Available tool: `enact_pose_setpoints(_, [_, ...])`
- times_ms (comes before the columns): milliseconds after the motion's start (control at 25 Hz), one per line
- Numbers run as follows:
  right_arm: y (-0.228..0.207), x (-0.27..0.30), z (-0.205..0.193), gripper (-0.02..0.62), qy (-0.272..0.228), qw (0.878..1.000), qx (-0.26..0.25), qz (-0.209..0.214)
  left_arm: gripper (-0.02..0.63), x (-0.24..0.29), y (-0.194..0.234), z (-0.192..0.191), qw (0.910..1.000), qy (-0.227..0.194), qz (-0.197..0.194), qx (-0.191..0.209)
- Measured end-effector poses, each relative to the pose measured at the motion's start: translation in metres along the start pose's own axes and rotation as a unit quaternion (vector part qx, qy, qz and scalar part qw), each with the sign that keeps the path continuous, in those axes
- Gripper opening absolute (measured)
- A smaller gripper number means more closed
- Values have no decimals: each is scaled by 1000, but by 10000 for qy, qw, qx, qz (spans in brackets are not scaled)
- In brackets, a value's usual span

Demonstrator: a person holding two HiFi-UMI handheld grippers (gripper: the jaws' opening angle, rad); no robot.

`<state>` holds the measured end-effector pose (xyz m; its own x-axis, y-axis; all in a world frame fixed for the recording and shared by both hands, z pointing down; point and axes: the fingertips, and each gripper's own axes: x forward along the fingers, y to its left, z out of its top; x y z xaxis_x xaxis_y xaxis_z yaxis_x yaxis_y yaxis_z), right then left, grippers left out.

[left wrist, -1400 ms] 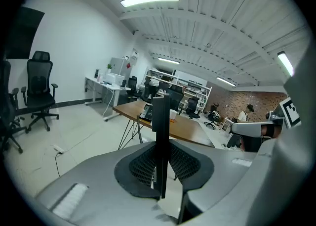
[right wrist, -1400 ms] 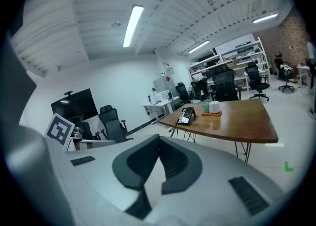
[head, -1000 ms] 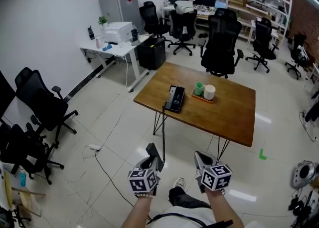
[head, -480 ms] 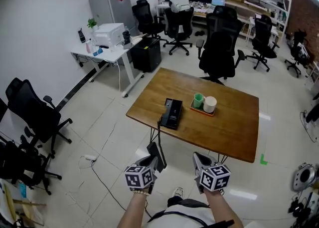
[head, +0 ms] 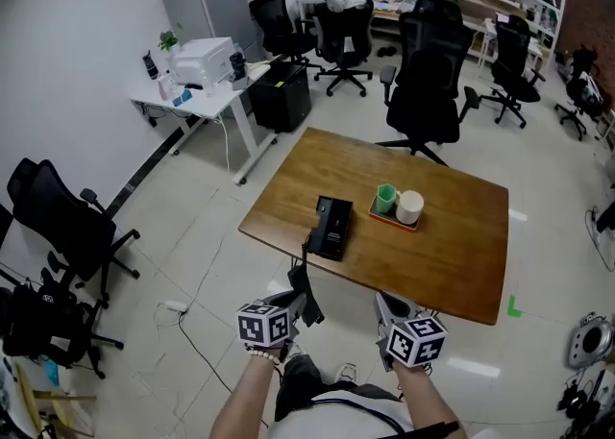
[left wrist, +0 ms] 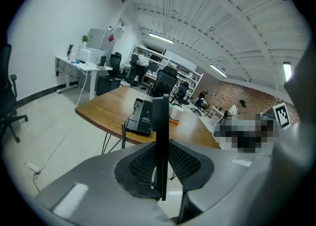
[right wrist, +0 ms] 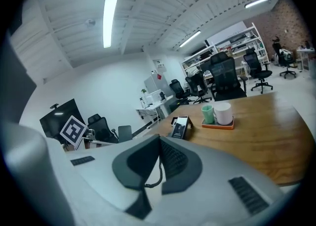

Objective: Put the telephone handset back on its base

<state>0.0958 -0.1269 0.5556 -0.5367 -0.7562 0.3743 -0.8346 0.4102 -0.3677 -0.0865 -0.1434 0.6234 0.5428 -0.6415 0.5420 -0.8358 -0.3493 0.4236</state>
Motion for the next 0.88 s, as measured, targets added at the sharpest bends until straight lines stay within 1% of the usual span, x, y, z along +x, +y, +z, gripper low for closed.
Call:
enact_pose_setpoints(120, [2,16,-1,11,86,10000,4,-7,69,16,10,6,9994,142,-308,94])
enact_pose_setpoints(240, [-2,33,5,11,93,9999,24,-98,69,35,26,13,9974,390,-593,133])
enact_pose_setpoints(400, [-15,57,18,11,108,9995,80,-303,69,66,47,25,9909,794,-1082,119])
enact_pose_setpoints(520, [-21,72,29,11,96,9989,136,-445,69,87,60,36,9824,1097,-1495,231])
enact_pose_setpoints(640, [-26,84,37,11,76,9981,202,-582,69,111,68,51,9735,1228,-1910,281])
enact_pose_setpoints(720, [-29,92,39,11,76,9974,245,-672,69,126,76,58,9681,1348,-2089,295])
enact_pose_setpoints(800, [-31,100,40,11,80,9967,294,-758,69,139,84,65,9618,1477,-2291,247])
enact_pose_setpoints(880, [-31,106,41,11,86,9957,347,-851,69,150,88,74,9541,1564,-2554,69])
